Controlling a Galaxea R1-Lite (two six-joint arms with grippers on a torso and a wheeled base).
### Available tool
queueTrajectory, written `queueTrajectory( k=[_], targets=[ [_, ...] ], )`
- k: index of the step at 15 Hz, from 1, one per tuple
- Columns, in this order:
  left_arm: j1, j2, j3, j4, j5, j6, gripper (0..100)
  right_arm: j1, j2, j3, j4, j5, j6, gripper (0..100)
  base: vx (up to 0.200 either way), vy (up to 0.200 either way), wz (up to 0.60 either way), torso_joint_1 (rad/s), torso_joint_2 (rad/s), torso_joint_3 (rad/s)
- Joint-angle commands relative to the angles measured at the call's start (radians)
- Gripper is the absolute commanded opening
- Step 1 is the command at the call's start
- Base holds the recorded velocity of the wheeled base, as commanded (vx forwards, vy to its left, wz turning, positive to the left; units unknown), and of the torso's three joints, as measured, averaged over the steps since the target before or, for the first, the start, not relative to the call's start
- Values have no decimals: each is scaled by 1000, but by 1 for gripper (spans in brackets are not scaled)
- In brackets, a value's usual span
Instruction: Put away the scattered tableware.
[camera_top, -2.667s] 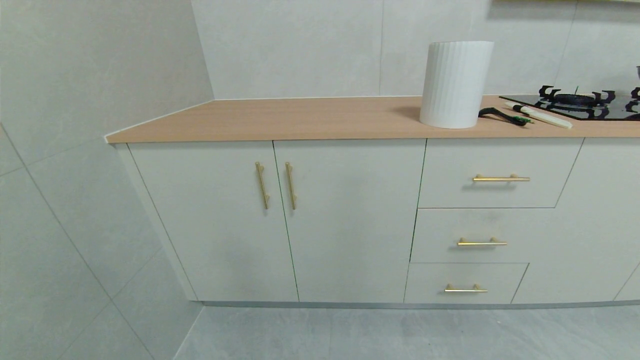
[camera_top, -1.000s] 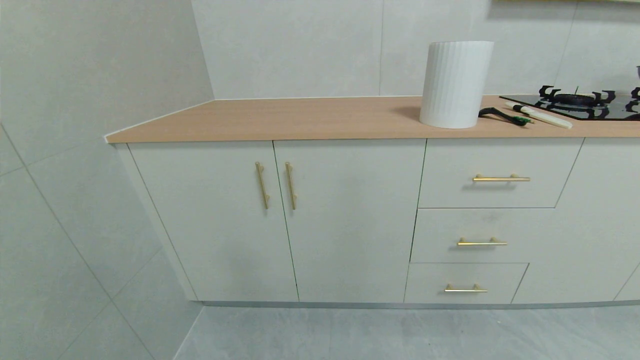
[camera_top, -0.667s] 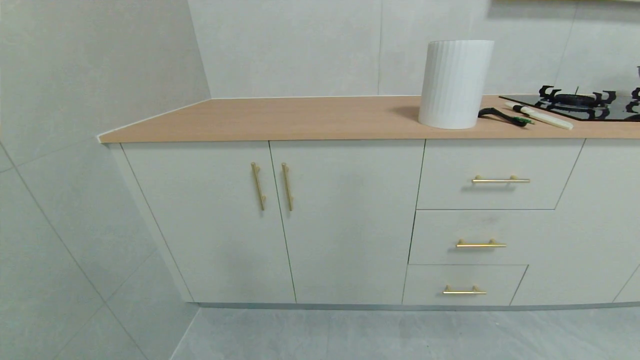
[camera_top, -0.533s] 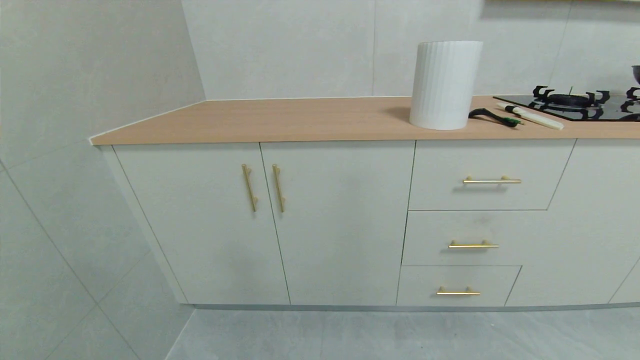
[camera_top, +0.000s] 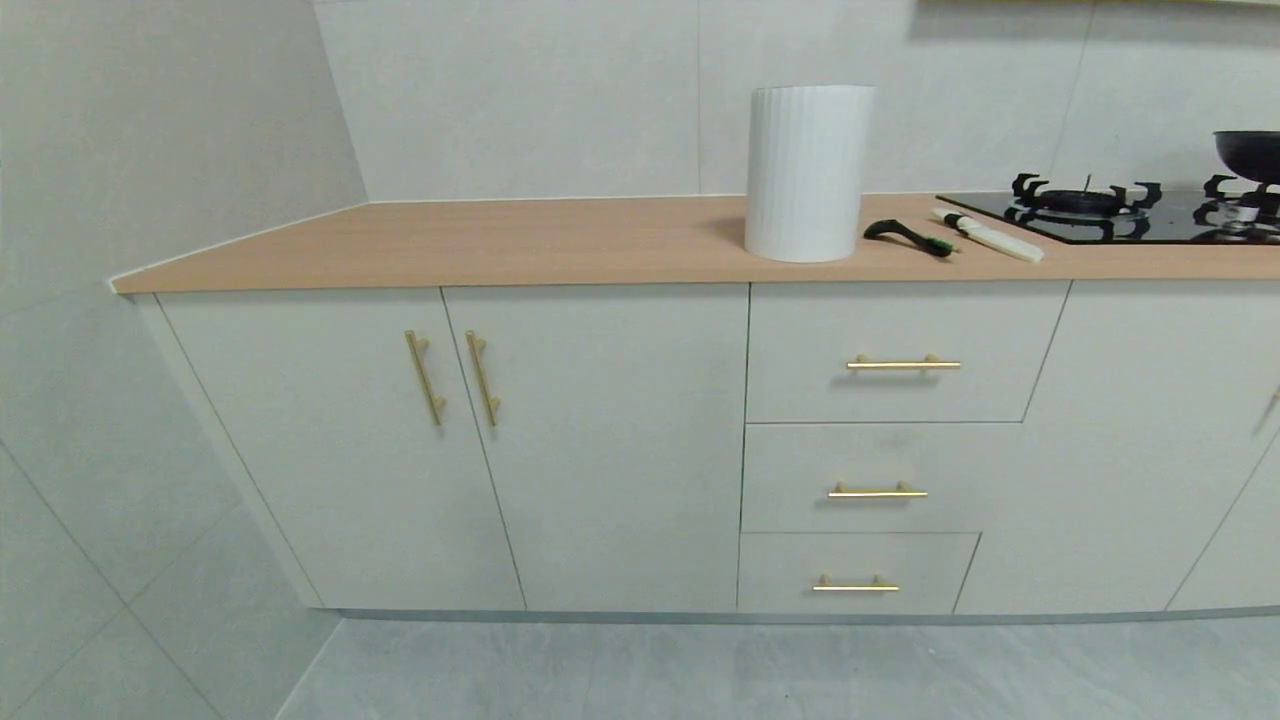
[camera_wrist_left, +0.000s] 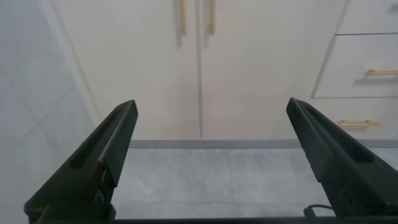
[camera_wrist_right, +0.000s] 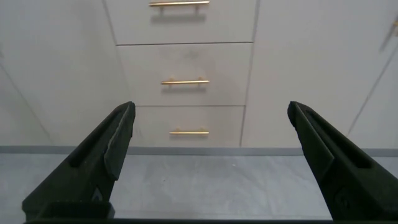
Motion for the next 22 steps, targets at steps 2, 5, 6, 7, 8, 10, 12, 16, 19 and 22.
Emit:
queueTrajectory(
  k=[2, 5, 6, 7, 8, 10, 12, 16, 19, 22],
  targets=[
    [0, 0, 0, 0, 0, 0, 100, 0, 1, 0, -1, 0, 0, 100, 0, 0, 0, 0, 0, 0],
    [0, 0, 0, 0, 0, 0, 100, 0, 1, 0, -1, 0, 0, 100, 0, 0, 0, 0, 0, 0],
    [0, 0, 0, 0, 0, 0, 100, 0, 1, 0, -1, 0, 2, 100, 0, 0, 0, 0, 0, 0],
    [1, 0, 0, 0, 0, 0, 100, 0, 1, 0, -1, 0, 3, 100, 0, 0, 0, 0, 0, 0],
    [1, 0, 0, 0, 0, 0, 100, 0, 1, 0, -1, 0, 3, 100, 200, 0, 0, 2, -2, 7],
    [0, 0, 0, 0, 0, 0, 100, 0, 1, 0, -1, 0, 3, 100, 200, 0, 0, 0, 2, 2],
    [1, 0, 0, 0, 0, 0, 100, 0, 1, 0, -1, 0, 5, 100, 200, 0, 0, 2, -5, 7],
    [1, 0, 0, 0, 0, -3, 100, 0, 1, 0, -1, -1, 12, 100, 150, 0, 0, 3, 3, -1],
    [1, 0, 0, 0, 0, -3, 100, 0, 1, 0, -1, -1, 6, 100, 0, 0, 0, 0, 0, 0],
    [1, 0, 0, 0, 0, -3, 100, 0, 1, 0, -1, -1, 5, 100, 0, 0, 0, 0, 0, 0]
  ],
)
